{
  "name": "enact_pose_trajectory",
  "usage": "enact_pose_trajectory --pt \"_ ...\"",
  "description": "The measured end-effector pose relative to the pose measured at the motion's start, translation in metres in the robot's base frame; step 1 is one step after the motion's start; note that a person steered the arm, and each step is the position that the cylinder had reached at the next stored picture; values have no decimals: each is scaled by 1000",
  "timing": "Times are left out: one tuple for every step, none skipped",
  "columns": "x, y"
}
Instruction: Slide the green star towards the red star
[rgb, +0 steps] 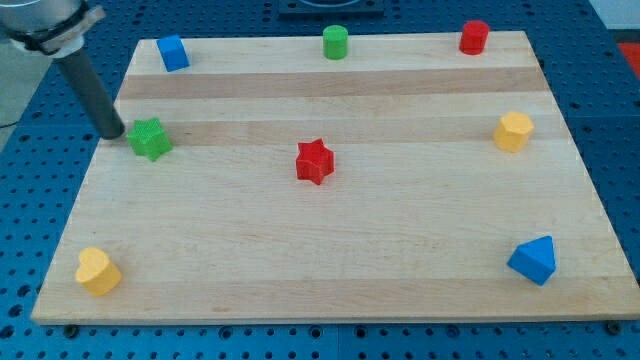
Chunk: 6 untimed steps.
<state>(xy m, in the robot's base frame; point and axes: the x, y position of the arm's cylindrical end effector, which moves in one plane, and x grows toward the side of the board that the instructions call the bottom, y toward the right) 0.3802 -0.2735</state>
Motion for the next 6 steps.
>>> enact_pose_trajectory --pt "6 25" --pt "32 41" --pt "62 70" --pt "76 95" --pt "68 60" --pt "41 26"
